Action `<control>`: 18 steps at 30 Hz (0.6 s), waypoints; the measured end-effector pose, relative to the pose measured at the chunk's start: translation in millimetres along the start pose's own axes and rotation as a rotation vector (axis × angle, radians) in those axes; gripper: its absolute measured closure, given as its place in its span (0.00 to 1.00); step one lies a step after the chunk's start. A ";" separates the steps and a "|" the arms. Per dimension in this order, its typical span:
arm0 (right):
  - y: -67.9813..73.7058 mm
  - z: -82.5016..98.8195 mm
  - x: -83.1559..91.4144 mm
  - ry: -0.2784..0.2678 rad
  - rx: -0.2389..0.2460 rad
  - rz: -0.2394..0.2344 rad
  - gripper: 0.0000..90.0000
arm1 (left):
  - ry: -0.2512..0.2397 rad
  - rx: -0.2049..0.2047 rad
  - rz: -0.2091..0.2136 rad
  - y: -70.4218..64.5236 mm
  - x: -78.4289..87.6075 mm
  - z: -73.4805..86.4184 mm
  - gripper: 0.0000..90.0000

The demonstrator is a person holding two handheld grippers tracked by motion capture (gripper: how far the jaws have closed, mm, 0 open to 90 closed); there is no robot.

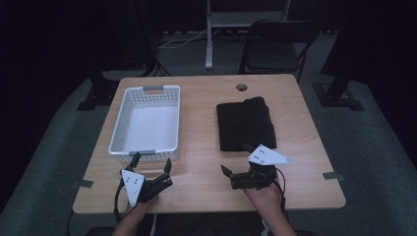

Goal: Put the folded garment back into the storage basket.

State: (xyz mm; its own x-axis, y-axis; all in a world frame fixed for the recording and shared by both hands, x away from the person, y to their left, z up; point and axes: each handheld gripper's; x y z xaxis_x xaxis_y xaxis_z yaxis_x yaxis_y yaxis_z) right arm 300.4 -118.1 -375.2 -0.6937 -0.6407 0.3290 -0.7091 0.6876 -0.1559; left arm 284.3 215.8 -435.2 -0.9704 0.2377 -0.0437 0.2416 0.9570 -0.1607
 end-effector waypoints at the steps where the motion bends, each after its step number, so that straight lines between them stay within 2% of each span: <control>1: -1.2 -3.1 1.0 -0.004 0.004 0.006 0.04 | 0.000 0.000 0.000 0.0 0.1 0.0 0.03; 8: -9.9 -22.5 9.2 -0.042 0.022 0.044 0.04 | -0.002 -0.001 -0.001 -0.4 -0.2 0.1 0.03; 12: -15.9 -32.0 14.9 -0.070 0.016 0.062 0.04 | -0.001 -0.001 -0.002 -0.3 0.0 0.0 0.03; 18: -26.8 -46.9 19.0 -0.078 0.012 0.087 0.04 | -0.006 0.003 -0.002 0.3 0.3 0.0 0.03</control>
State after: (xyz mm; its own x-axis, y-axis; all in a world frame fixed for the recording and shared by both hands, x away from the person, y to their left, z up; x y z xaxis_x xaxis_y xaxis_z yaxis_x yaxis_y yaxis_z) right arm 312.2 -132.7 -321.1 -0.7603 -0.6036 0.2401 -0.6467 0.7383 -0.1918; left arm 284.0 216.1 -435.3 -0.9709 0.2345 -0.0491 0.2394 0.9571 -0.1633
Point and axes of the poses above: each handheld gripper's, and its own axes: x roughly backward along the jaws, z roughly out of its underside, y roughly to its left, and after that the axes turned 10 degrees about x, right-handed
